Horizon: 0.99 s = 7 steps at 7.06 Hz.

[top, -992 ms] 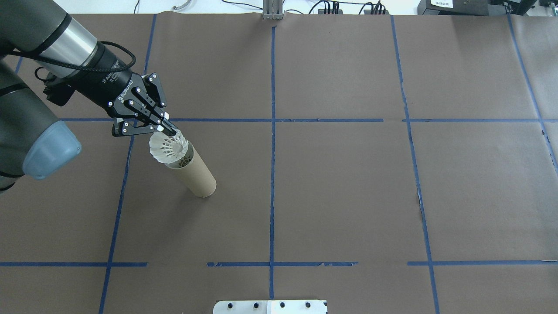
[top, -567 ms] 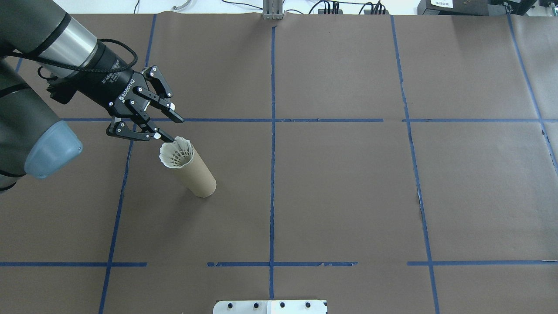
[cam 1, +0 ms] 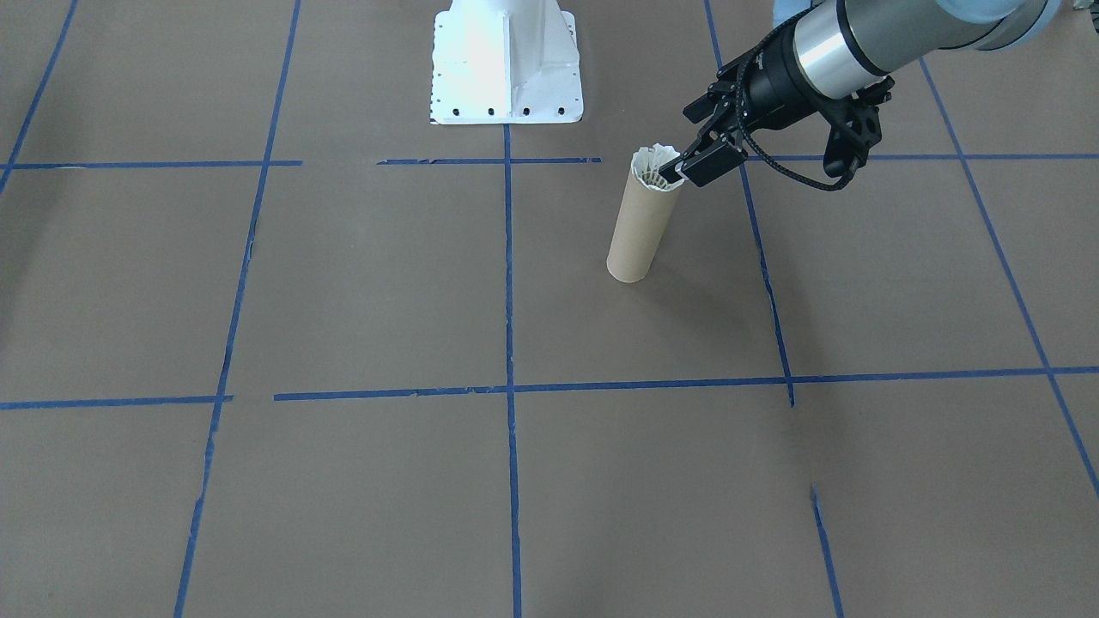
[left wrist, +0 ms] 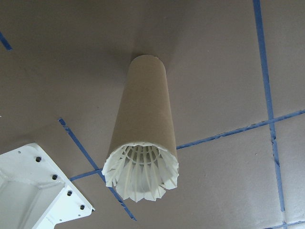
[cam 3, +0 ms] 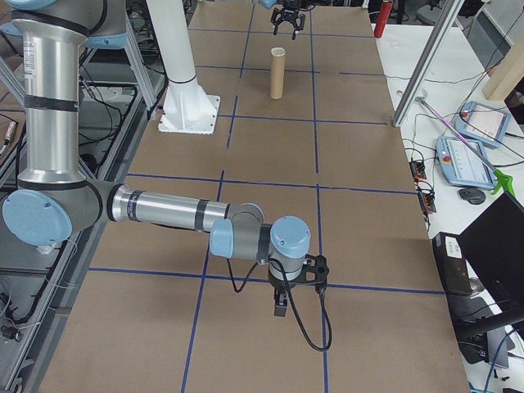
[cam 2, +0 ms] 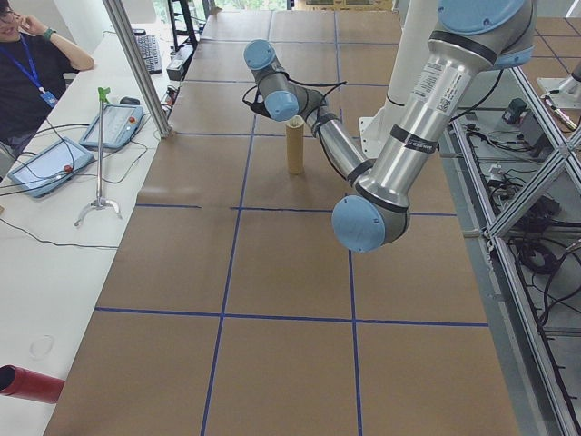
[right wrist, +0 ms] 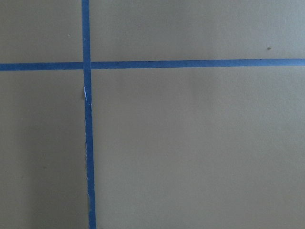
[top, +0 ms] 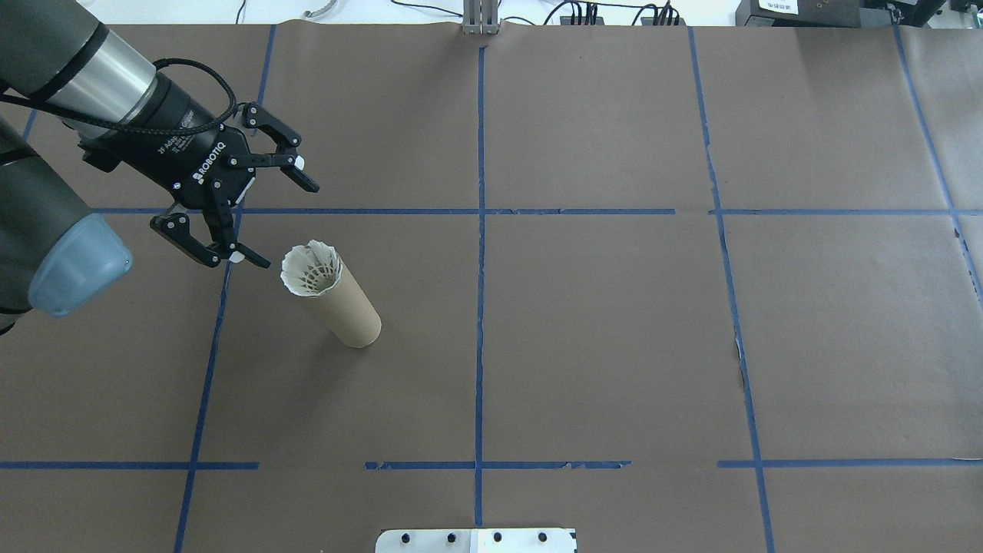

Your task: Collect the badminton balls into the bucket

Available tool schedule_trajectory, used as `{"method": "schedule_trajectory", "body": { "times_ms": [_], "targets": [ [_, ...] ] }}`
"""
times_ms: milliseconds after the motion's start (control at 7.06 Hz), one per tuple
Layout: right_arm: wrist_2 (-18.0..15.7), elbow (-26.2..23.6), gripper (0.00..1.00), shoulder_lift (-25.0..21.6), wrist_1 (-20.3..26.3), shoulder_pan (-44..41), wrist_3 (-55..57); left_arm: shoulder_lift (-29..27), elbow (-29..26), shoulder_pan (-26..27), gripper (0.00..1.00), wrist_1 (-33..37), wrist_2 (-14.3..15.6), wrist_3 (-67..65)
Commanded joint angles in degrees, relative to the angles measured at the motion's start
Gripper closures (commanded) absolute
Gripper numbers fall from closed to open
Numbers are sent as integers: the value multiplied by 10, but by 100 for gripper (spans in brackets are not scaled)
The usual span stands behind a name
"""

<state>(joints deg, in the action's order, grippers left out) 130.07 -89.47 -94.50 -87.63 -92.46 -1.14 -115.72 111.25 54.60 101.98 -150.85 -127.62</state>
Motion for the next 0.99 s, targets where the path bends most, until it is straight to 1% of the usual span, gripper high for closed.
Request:
{"method": "schedule_trajectory", "body": {
  "times_ms": [0, 283, 425, 567, 708, 850],
  "targets": [
    [0, 0, 0, 0, 0, 0, 0, 18, 2, 41, 0, -3, -1, 129],
    [-1, 0, 0, 0, 0, 0, 0, 62, -1, 76, 0, -5, 2, 281],
    [-1, 0, 0, 0, 0, 0, 0, 96, -8, 88, 0, -6, 7, 395],
    [-1, 0, 0, -1, 0, 0, 0, 121, -28, 109, 0, -6, 17, 504],
    [0, 0, 0, 0, 0, 0, 0, 135, -51, 129, 0, -6, 37, 591],
    [-1, 0, 0, 0, 0, 0, 0, 152, -67, 133, 0, -10, 69, 669]
  ]
}}
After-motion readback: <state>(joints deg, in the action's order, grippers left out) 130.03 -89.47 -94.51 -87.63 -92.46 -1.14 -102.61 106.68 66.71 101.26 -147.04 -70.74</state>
